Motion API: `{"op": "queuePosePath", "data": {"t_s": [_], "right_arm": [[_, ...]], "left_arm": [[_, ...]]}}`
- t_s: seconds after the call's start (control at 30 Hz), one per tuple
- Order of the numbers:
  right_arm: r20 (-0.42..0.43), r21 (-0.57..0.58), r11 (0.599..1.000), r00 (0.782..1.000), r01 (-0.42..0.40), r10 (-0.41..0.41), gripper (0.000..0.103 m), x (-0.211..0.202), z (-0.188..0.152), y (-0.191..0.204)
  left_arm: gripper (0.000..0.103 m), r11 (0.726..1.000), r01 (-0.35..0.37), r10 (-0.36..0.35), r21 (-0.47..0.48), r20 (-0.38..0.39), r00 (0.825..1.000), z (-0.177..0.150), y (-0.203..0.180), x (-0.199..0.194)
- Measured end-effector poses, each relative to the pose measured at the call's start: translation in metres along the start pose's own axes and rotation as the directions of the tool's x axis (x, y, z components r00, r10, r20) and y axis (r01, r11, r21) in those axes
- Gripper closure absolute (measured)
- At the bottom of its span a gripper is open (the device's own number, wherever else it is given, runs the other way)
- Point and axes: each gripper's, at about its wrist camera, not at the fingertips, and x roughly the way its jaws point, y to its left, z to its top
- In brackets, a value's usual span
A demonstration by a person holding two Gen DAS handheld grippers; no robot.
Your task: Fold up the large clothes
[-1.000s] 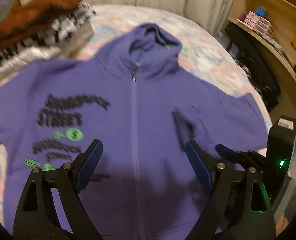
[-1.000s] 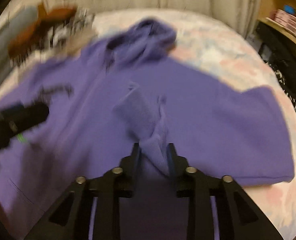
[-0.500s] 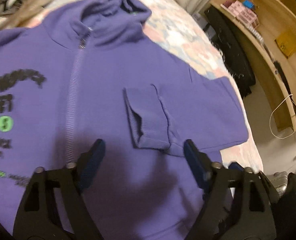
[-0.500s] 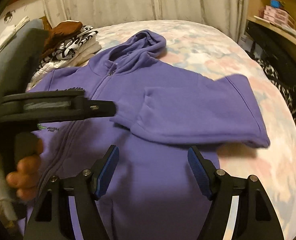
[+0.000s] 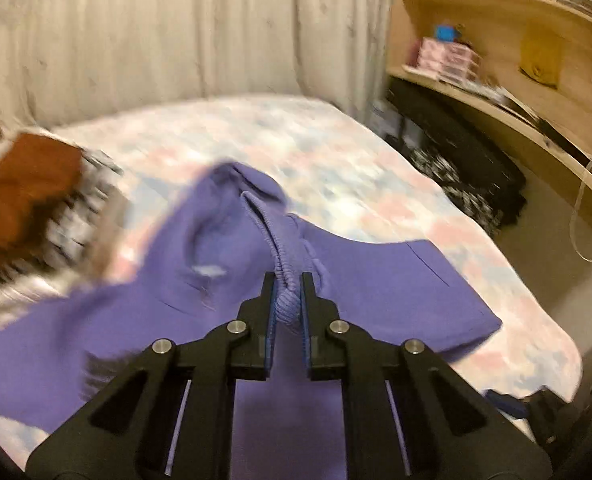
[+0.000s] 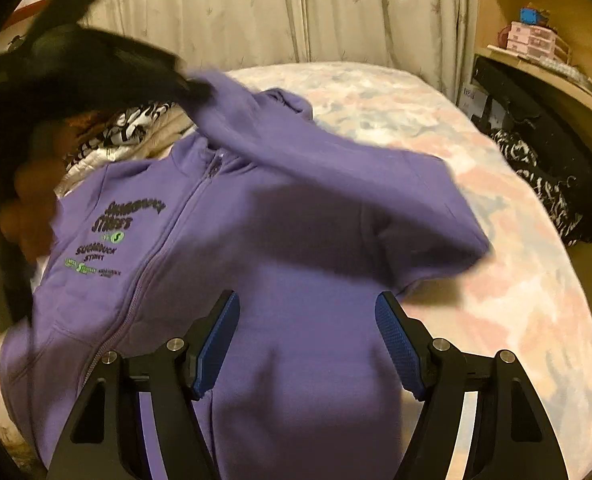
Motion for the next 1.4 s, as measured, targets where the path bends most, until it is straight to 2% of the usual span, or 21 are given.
{"op": "queuePosePath", "data": {"t_s": [0.1, 0.17, 0.27, 0.37, 0.4, 0.47, 0.53, 0.6, 0.8, 0.83, 0.9, 0.97, 1.03, 1.07, 1.1, 1.17, 1.2, 1.23, 1.33, 1.37, 1.4], "right_arm": [[-0.006, 0.003, 1.0, 1.0, 0.005, -0.005, 0.031, -0.01, -0.003, -0.006], [-0.024, 0.0, 1.0, 1.0, 0.013, -0.013, 0.031, -0.013, -0.008, -0.011], [-0.069, -0.008, 1.0, 0.997, 0.019, -0.02, 0.031, -0.006, -0.005, -0.017], [-0.108, 0.014, 1.0, 0.994, -0.004, 0.005, 0.031, 0.001, 0.0, -0.026], [-0.116, 0.03, 0.999, 0.993, -0.015, 0.018, 0.031, 0.003, 0.003, -0.031], [-0.127, 0.068, 0.997, 0.991, -0.041, 0.049, 0.029, 0.008, 0.015, -0.041], [-0.119, 0.105, 0.993, 0.991, -0.054, 0.066, 0.023, 0.013, 0.031, -0.054], [-0.105, 0.127, 0.99, 0.992, -0.056, 0.069, 0.019, 0.026, 0.053, -0.061], [-0.131, 0.251, 0.968, 0.99, -0.016, 0.051, 0.019, 0.105, 0.123, -0.088], [-0.145, 0.281, 0.96, 0.989, -0.001, 0.043, 0.019, 0.122, 0.131, -0.097], [-0.171, 0.315, 0.949, 0.985, 0.02, 0.035, 0.019, 0.154, 0.142, -0.105], [-0.213, 0.356, 0.934, 0.975, 0.021, 0.059, 0.019, 0.184, 0.144, -0.109], [-0.25, 0.375, 0.927, 0.963, 0.003, 0.098, 0.041, 0.204, 0.137, -0.113], [-0.262, 0.371, 0.929, 0.957, -0.021, 0.126, 0.081, 0.21, 0.136, -0.113], [-0.251, 0.363, 0.931, 0.96, -0.023, 0.121, 0.085, 0.209, 0.135, -0.112], [-0.162, 0.346, 0.938, 0.983, -0.022, 0.083, 0.089, 0.194, 0.14, -0.113], [-0.128, 0.353, 0.935, 0.99, -0.017, 0.066, 0.089, 0.189, 0.141, -0.114], [-0.127, 0.354, 0.935, 0.991, 0.008, 0.039, 0.089, 0.19, 0.14, -0.115], [-0.199, 0.337, 0.938, 0.98, 0.083, -0.015, 0.087, 0.211, 0.136, -0.114], [-0.2, 0.334, 0.938, 0.979, 0.092, -0.025, 0.081, 0.21, 0.137, -0.113], [-0.207, 0.333, 0.937, 0.978, 0.105, -0.036, 0.069, 0.207, 0.14, -0.113]], "left_arm": [[0.095, 0.994, -0.107, 0.107, 0.004, 0.007, 0.994, -0.001, 0.039, -0.006], [0.095, 0.986, -0.168, 0.167, -0.014, -0.059, 0.984, -0.016, 0.073, 0.009], [0.093, 0.982, -0.182, 0.17, -0.04, -0.215, 0.962, -0.052, 0.114, 0.037], [0.09, 0.983, -0.159, 0.115, -0.091, -0.371, 0.922, -0.091, 0.143, 0.066], [0.086, 0.981, -0.163, 0.111, -0.108, -0.379, 0.919, -0.097, 0.15, 0.068], [0.064, 0.976, -0.143, 0.074, -0.162, -0.371, 0.926, -0.103, 0.159, 0.067], [0.054, 0.966, -0.108, 0.02, -0.234, -0.349, 0.937, -0.101, 0.171, 0.066], [0.051, 0.959, -0.109, 0.015, -0.263, -0.333, 0.943, -0.094, 0.182, 0.068], [0.05, 0.96, -0.097, -0.01, -0.263, -0.377, 0.926, -0.089, 0.191, 0.098], [0.051, 0.961, -0.09, -0.018, -0.261, -0.387, 0.922, -0.09, 0.191, 0.104], [0.063, 0.964, -0.088, -0.018, -0.252, -0.389, 0.921, -0.088, 0.189, 0.122], [0.091, 0.971, -0.076, -0.018, -0.226, -0.386, 0.922, -0.084, 0.181, 0.132], [0.097, 0.977, -0.089, 0.011, -0.194, -0.374, 0.927, -0.079, 0.177, 0.137], [0.099, 0.981, -0.099, 0.036, -0.166, -0.346, 0.938, -0.072, 0.171, 0.135], [0.099, 0.983, -0.108, 0.055, -0.148, -0.322, 0.945, -0.067, 0.168, 0.131], [0.099, 0.984, -0.119, 0.084, -0.129, -0.253, 0.964, -0.058, 0.165, 0.119], [0.099, 0.983, -0.129, 0.095, -0.127, -0.243, 0.965, -0.056, 0.166, 0.119], [0.099, 0.981, -0.143, 0.108, -0.127, -0.249, 0.962, -0.056, 0.168, 0.122], [0.098, 0.974, -0.197, 0.151, -0.107, -0.337, 0.929, -0.072, 0.174, 0.146], [0.098, 0.974, -0.202, 0.156, -0.101, -0.347, 0.925, -0.076, 0.176, 0.149], [0.097, 0.974, -0.203, 0.158, -0.1, -0.341, 0.927, -0.079, 0.177, 0.146]]}}
